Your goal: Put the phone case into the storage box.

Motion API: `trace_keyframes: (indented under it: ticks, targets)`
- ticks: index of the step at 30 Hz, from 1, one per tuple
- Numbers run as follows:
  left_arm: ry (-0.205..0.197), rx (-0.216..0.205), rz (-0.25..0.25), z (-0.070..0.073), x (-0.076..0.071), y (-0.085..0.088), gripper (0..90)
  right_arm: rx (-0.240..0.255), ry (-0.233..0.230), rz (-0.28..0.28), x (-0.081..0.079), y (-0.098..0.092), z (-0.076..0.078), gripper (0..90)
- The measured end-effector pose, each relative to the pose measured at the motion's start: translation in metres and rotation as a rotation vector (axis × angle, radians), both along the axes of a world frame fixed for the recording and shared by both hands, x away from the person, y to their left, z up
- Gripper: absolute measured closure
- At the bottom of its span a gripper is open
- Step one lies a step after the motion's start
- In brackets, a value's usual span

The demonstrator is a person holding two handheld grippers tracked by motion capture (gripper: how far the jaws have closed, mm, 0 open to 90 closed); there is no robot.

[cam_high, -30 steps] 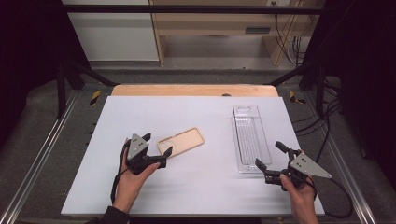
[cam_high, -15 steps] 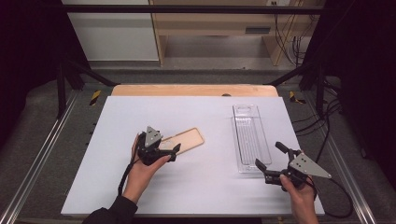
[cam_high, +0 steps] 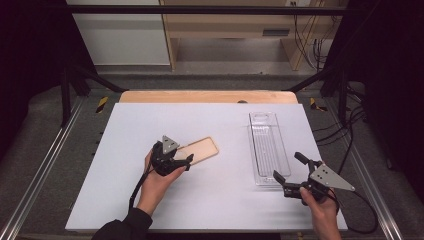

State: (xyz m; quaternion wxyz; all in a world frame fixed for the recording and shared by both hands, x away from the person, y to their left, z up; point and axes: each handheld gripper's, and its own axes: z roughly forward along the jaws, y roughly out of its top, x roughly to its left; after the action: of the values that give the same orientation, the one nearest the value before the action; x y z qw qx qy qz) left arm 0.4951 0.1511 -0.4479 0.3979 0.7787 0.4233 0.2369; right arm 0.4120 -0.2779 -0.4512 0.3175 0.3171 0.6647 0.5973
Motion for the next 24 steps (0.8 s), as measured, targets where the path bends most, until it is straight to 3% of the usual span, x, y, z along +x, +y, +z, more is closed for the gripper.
trace_keyframes:
  ticks: [4, 8, 14, 19, 24]
  targets:
    - [0.027, -0.021, 0.008, 0.001, -0.001, -0.001, 46.0, 0.002, 0.009, -0.005, 0.0, -0.001, 0.0, 3.4]
    - [0.048, -0.007, -0.018, 0.0, -0.004, -0.006, 65.1, 0.01, 0.005, -0.008, -0.001, -0.003, 0.001, 3.5]
    - [0.103, -0.004, -0.021, -0.009, 0.001, -0.012, 85.7, 0.013, 0.006, -0.014, 0.0, -0.008, -0.001, 3.6]
    - [0.128, 0.024, -0.019, -0.013, 0.0, -0.012, 90.0, 0.012, 0.011, -0.015, -0.001, -0.009, 0.0, 3.7]
    - [0.144, 0.019, 0.025, -0.018, -0.002, -0.003, 90.0, -0.001, 0.01, -0.01, -0.001, -0.008, -0.001, 3.8]
